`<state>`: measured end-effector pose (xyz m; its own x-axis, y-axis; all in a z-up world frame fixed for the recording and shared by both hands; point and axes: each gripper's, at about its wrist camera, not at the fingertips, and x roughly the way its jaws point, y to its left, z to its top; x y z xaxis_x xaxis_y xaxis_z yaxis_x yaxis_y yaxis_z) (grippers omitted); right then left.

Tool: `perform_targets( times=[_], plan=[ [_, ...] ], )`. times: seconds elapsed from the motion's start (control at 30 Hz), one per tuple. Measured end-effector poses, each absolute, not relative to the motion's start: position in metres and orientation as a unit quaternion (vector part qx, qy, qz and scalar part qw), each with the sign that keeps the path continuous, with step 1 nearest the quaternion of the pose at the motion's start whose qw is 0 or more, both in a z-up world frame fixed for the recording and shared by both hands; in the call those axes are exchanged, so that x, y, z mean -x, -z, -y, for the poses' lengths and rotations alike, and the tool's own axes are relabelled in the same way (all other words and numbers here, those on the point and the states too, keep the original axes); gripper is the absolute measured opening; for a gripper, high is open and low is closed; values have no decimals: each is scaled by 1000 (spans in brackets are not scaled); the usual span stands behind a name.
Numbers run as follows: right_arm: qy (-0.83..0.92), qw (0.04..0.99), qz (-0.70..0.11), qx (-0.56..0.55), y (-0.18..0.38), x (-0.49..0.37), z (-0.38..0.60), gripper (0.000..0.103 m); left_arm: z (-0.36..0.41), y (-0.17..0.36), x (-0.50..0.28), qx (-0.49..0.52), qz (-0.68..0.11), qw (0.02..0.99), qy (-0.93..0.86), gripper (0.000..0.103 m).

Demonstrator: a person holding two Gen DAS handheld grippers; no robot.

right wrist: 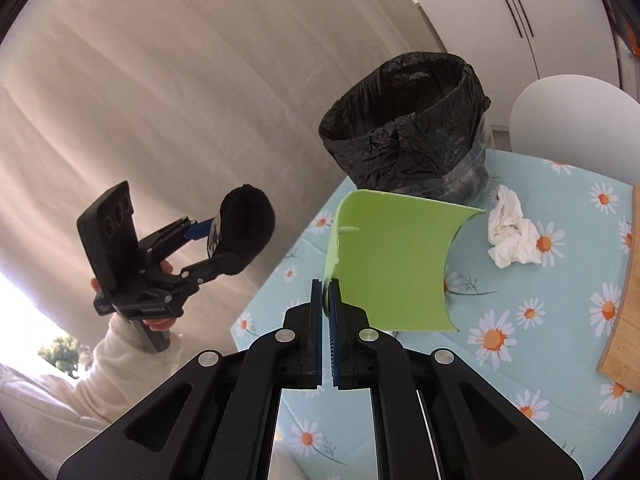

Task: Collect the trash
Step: 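Carry the black bundle and green piece over the bin with both tools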

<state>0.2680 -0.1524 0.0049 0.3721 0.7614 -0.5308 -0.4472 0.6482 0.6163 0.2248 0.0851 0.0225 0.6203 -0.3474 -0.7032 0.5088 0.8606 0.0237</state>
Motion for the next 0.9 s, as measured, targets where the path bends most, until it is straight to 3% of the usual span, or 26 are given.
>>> perform_targets(
  times=[0.4,0.77,0.83,0.9],
  plan=[
    [-386,826,-358,-202,-55,-345,146,3,-88,-42,-307,-103,-331,900,265,73],
    [-371,825,-374,-204,-53,-420,120,3,-89,-31,-397,-88,-328,894,292,73],
    [-359,829,-381,-195,-50,-429,117,7,-85,-26,-411,-90,-332,894,288,79],
    [-346,839,-376,-189,-47,-436,117,11,-87,-23,-423,-77,-334,894,288,98]
  ],
)
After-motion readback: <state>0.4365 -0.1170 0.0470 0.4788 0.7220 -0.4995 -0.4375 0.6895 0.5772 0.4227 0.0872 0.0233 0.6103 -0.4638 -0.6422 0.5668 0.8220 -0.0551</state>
